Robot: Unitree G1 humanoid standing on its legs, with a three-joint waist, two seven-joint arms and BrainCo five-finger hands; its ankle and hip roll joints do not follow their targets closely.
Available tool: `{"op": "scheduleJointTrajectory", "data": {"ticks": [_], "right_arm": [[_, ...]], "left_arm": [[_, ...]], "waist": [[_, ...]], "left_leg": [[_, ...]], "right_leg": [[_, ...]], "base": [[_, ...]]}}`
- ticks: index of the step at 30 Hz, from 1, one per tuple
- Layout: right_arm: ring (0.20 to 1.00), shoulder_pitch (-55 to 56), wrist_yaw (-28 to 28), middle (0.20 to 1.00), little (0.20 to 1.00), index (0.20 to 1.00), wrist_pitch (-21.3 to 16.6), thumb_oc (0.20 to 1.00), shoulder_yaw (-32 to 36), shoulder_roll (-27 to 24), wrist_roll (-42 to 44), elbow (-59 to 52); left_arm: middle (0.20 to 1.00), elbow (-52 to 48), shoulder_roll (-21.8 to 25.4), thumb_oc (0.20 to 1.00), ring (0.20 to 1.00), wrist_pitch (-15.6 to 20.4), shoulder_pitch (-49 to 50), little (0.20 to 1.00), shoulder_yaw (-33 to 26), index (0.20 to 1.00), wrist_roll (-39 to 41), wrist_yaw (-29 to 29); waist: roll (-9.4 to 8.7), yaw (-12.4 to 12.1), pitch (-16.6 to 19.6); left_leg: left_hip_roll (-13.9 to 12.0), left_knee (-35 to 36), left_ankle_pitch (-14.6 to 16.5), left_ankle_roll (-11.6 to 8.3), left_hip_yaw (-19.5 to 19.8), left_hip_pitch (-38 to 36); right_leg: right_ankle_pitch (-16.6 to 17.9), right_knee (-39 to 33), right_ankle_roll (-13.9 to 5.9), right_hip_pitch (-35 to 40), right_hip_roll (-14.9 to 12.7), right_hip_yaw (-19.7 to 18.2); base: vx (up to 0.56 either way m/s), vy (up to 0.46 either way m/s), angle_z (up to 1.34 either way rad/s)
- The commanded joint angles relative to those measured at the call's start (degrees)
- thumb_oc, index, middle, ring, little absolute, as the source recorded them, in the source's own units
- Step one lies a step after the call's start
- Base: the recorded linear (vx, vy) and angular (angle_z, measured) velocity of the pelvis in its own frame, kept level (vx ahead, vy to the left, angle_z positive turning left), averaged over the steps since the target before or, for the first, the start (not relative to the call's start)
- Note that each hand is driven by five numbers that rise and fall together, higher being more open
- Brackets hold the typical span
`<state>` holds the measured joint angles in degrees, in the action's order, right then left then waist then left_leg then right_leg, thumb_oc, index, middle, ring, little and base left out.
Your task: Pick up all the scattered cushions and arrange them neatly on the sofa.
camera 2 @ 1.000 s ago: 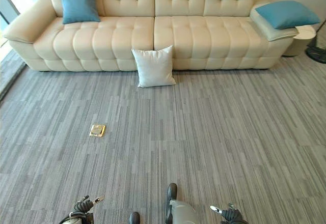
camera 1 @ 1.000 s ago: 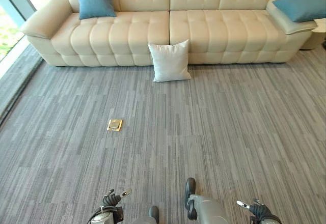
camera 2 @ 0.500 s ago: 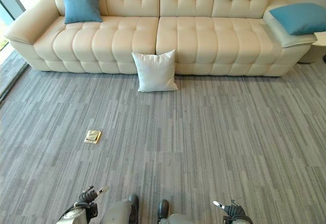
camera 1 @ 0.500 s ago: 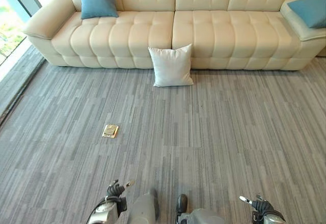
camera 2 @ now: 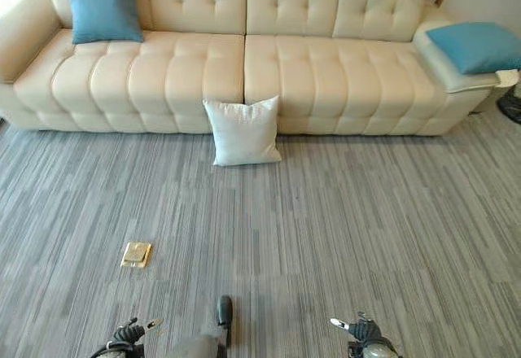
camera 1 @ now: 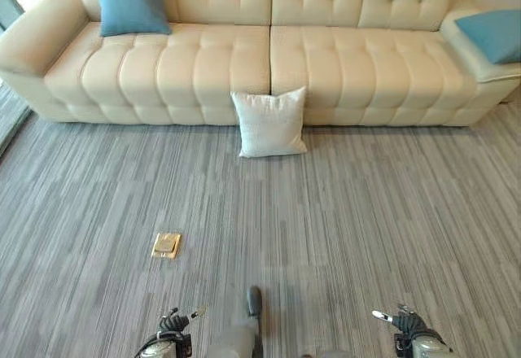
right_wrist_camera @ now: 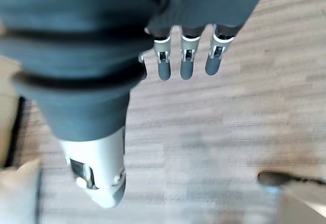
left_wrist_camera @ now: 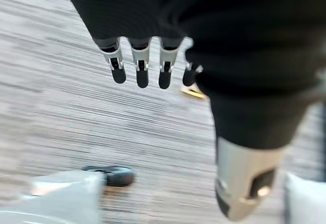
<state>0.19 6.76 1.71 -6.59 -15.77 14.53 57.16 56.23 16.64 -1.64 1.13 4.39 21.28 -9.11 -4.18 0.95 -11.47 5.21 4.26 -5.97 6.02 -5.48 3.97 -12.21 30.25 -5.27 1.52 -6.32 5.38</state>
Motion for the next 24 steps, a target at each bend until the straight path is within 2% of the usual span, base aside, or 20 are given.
{"op": "scheduleJointTrajectory", "data": {"ticks": [1,2,3,4,5,6,7,8,9,10,12,15,16,17,20,21,22,24], "right_arm": [[1.000,-3.09,0.20,1.000,1.000,1.000,-0.46,1.000,-0.17,-3.06,-1.27,-1.23],[1.000,-2.91,0.37,1.000,1.000,1.000,-0.15,1.000,-0.02,-3.05,-1.70,-1.23],[1.000,-2.91,0.37,1.000,1.000,1.000,-0.15,1.000,-0.01,-3.05,-1.70,-1.24],[1.000,-2.81,0.43,1.000,1.000,1.000,-0.13,1.000,0.14,-2.90,-1.60,-0.76],[1.000,-2.82,0.43,1.000,1.000,1.000,-0.13,1.000,0.15,-2.91,-1.59,-0.76],[1.000,-2.69,0.49,1.000,1.000,1.000,-0.14,1.000,0.48,-2.96,-1.20,-0.38],[1.000,-3.13,0.77,1.000,1.000,1.000,-0.29,1.000,0.57,-2.89,-0.91,0.00],[1.000,-3.29,0.78,1.000,1.000,1.000,-0.25,1.000,0.68,-2.97,-0.76,0.06],[1.000,-3.62,0.92,1.000,1.000,1.000,-0.30,1.000,0.83,-2.91,-0.53,0.35],[1.000,-3.86,0.94,1.000,1.000,1.000,-0.41,1.000,1.27,-2.90,-0.08,1.08],[1.000,-3.64,0.92,1.000,1.000,1.000,-0.16,1.000,1.80,-3.15,-0.43,1.22],[1.000,-2.93,0.80,1.000,1.000,1.000,0.20,1.000,2.55,-3.49,-0.98,1.23],[1.000,-2.08,0.39,1.000,1.000,1.000,-0.04,1.000,2.49,-3.52,-1.30,1.13],[1.000,-2.22,0.28,1.000,1.000,1.000,-0.05,1.000,2.40,-3.70,-1.14,1.37],[1.000,-1.97,0.32,1.000,1.000,1.000,-0.16,1.000,2.48,-4.84,-0.99,1.33],[1.000,-1.96,0.32,1.000,1.000,1.000,-0.16,1.000,2.48,-4.86,-0.99,1.33],[1.000,-1.59,0.29,1.000,1.000,1.000,-0.64,1.000,2.84,-5.29,0.22,0.59],[1.000,-1.84,0.48,1.000,1.000,1.000,-0.90,1.000,2.64,-5.81,1.12,0.09]], "left_arm": [[1.000,-1.58,0.93,1.000,1.000,0.08,-0.51,1.000,0.46,1.000,-1.66,-0.33],[1.000,-2.18,0.83,1.000,1.000,-0.24,-0.79,1.000,1.17,1.000,-2.25,-0.15],[1.000,-2.19,0.82,1.000,1.000,-0.24,-0.80,1.000,1.17,1.000,-2.25,-0.15],[1.000,-2.33,0.69,1.000,1.000,-0.26,-1.81,1.000,2.01,1.000,-2.98,0.29],[1.000,-2.32,0.68,1.000,1.000,-0.26,-1.82,1.000,2.01,1.000,-2.98,0.29],[1.000,-3.07,0.76,1.000,1.000,0.09,-2.32,1.000,2.49,1.000,-3.08,0.32],[1.000,-3.15,0.80,1.000,1.000,0.48,-3.19,1.000,3.07,1.000,-3.92,0.24],[1.000,-3.36,0.89,1.000,1.000,0.37,-3.47,1.000,3.39,1.000,-4.66,0.24],[1.000,-3.45,1.04,1.000,1.000,0.53,-3.86,1.000,3.56,1.000,-5.19,0.23],[1.000,-3.39,1.15,1.000,1.000,0.86,-4.48,1.000,3.42,1.000,-5.91,0.28],[1.000,-3.17,1.54,1.000,1.000,0.92,-4.67,1.000,2.79,1.000,-6.71,0.47],[1.000,-3.44,1.68,1.000,1.000,1.11,-4.60,1.000,2.39,1.000,-7.16,0.63],[1.000,-3.43,1.45,1.000,1.000,1.19,-4.15,1.000,2.77,1.000,-7.81,0.92],[1.000,-3.70,1.21,1.000,1.000,1.22,-4.02,1.000,2.69,1.000,-7.67,0.90],[1.000,-3.34,0.36,1.000,1.000,1.07,-3.63,1.000,3.19,1.000,-6.85,1.02],[1.000,-3.34,0.35,1.000,1.000,1.07,-3.62,1.000,3.19,1.000,-6.85,1.01],[1.000,-3.15,-0.05,1.000,1.000,1.07,-3.45,1.000,3.73,1.000,-6.43,1.10],[1.000,-4.07,-0.24,1.000,1.000,1.05,-3.21,1.000,4.09,1.000,-5.78,1.01]], "waist": [[0.00,-1.70,-1.07],[0.93,-0.76,-2.53],[0.84,-0.81,-2.60],[1.99,0.08,-3.91],[1.99,0.06,-3.86],[3.10,0.45,-4.46],[3.76,0.55,-5.21],[4.00,0.73,-5.50],[4.09,0.76,-5.66],[3.91,0.85,-5.57],[3.63,1.10,-5.21],[3.51,1.50,-4.16],[3.69,1.82,-3.18],[3.62,1.87,-2.78],[4.98,2.79,-1.66],[5.01,2.86,-1.63],[5.69,3.50,-0.76],[6.10,3.56,-0.82]], "left_leg": [[-0.28,-2.41,5.70,-2.09,-0.97,-1.56],[0.51,-1.71,7.01,-0.92,-1.32,-4.83],[0.61,-1.69,7.01,-0.90,-1.37,-4.91],[-0.07,-0.86,7.80,-0.98,-1.16,-7.42],[-0.07,-0.85,7.78,-0.99,-1.19,-7.35],[-0.94,-0.72,8.30,-1.65,-1.45,-9.02],[-1.55,-0.72,9.13,-2.13,-1.64,-9.97],[-1.72,-0.71,9.49,-2.46,-1.42,-10.71],[-1.87,-0.54,10.02,-2.84,-1.66,-11.49],[-1.56,-0.45,10.90,-3.35,-1.73,-12.74],[-1.57,0.21,12.03,-4.42,-2.11,-15.24],[-1.72,-0.31,13.66,-5.38,-2.00,-17.77],[-2.21,-1.18,13.63,-5.90,-0.60,-18.98],[-2.54,-2.20,14.30,-5.91,-0.61,-19.39],[-4.58,-5.99,12.19,-7.70,0.28,-19.86],[-4.61,-6.06,12.23,-7.72,0.36,-19.79],[-6.43,-11.20,8.28,-9.83,0.31,-18.49],[-7.60,-19.72,4.02,-11.67,0.38,-15.91]], "right_leg": [[16.90,2.78,-0.45,-0.57,-2.42,1.22],[18.76,9.81,0.15,-3.89,-4.13,2.03],[18.65,10.01,0.12,-3.92,-4.23,1.93],[12.49,12.14,1.11,-9.92,-2.04,1.81],[12.49,12.18,1.13,-10.03,-2.04,1.78],[8.30,5.87,1.62,-12.00,-1.17,4.09],[7.14,-1.27,1.62,-12.91,0.15,5.01],[7.63,-5.05,1.15,-13.02,1.02,4.57],[9.40,-13.83,0.16,-13.26,2.84,3.49],[12.66,-23.63,-1.32,-12.93,3.74,2.69],[15.86,-33.84,-3.14,-12.87,4.22,2.59],[16.49,-35.25,-3.97,-14.06,3.95,4.58],[16.35,-35.25,-3.28,-12.01,3.91,5.27],[18.12,-35.06,-2.72,-11.20,3.90,5.36],[17.05,-32.37,-0.92,-9.58,5.07,6.13],[17.00,-32.32,-0.91,-9.61,5.06,6.20],[14.83,-30.93,0.62,-8.66,5.78,6.98],[12.02,-30.99,2.38,-6.23,7.12,6.83]], "base": [[0.43,0.378,-0.20],[0.20,0.176,-0.11],[0.37,0.245,0.20],[0.17,0.068,0.22],[0.34,0.087,0.02],[0.26,0.006,0.08],[0.34,-0.001,0.20],[0.26,-0.047,0.23],[0.33,-0.074,-0.06],[0.37,-0.093,-0.21],[0.43,-0.109,0.01],[0.49,-0.157,0.09],[0.61,-0.219,0.15],[0.63,-0.242,0.35],[0.46,-0.212,0.22],[0.48,-0.278,0.45],[0.46,-0.291,0.29],[0.51,-0.339,0.18]]}}
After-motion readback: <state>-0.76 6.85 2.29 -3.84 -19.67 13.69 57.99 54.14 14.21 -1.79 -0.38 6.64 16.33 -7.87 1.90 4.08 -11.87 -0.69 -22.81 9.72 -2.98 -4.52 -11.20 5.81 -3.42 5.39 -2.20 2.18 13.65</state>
